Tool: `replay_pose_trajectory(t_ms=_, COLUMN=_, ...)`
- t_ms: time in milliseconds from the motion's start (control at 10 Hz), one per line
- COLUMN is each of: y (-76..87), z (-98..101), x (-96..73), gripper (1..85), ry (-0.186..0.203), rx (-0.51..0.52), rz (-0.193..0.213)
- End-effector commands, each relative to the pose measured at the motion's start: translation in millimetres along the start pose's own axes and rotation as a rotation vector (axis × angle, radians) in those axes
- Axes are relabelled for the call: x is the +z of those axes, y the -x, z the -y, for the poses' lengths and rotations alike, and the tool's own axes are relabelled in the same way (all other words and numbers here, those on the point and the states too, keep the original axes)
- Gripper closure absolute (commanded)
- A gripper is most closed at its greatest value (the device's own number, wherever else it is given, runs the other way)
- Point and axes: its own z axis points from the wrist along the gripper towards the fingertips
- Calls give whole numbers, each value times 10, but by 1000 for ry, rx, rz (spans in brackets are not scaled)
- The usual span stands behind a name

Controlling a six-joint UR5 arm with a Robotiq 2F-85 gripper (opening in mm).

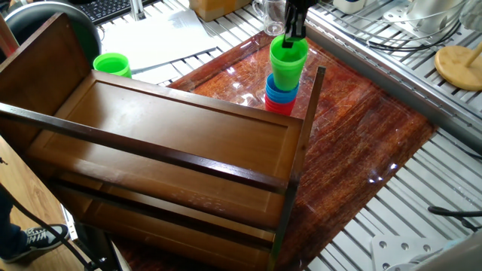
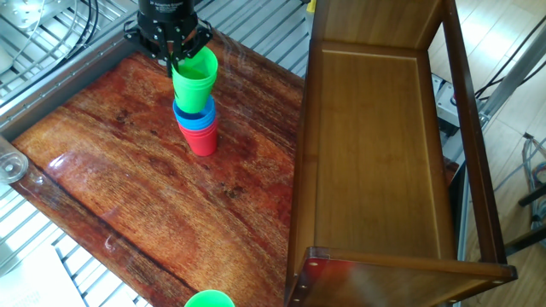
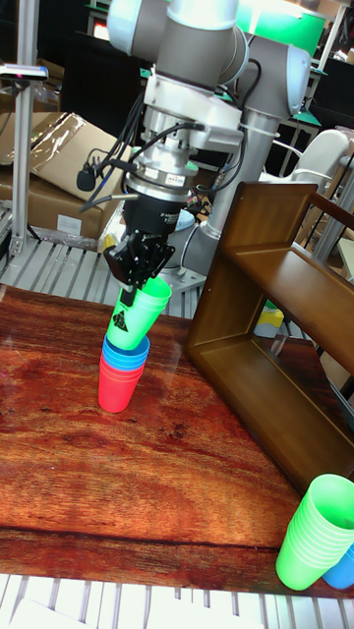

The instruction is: Take the cups off the shelf and stack them together

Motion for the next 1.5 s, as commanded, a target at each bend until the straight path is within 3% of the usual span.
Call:
replay_pose_trajectory(t_ms=0, y=73, z=-79, x=23, gripper=843, ry=22, rx=24, rz=34)
replay_pose_trajectory(t_ms=200, y=92, z=-87, x=24, gripper=833, ry=25, rx=17, rz=41)
replay_pose_trajectory(t_ms=500, y=92, z=-13, x=11, gripper=790, ry=-4, rx=-27, rz=42)
replay_pose_trajectory(t_ms=1000, y=120, z=-21, x=-12, gripper=630, ry=1, rx=-57, rz=55)
replay_pose_trajectory(t_ms=1300, y=114, z=-10, x=-29, gripper=623, ry=-2, rx=-62, rz=49)
replay_pose_trajectory(t_ms=1400, y=116, z=12, x=-77, gripper=657, ry=-8, rx=-48, rz=37)
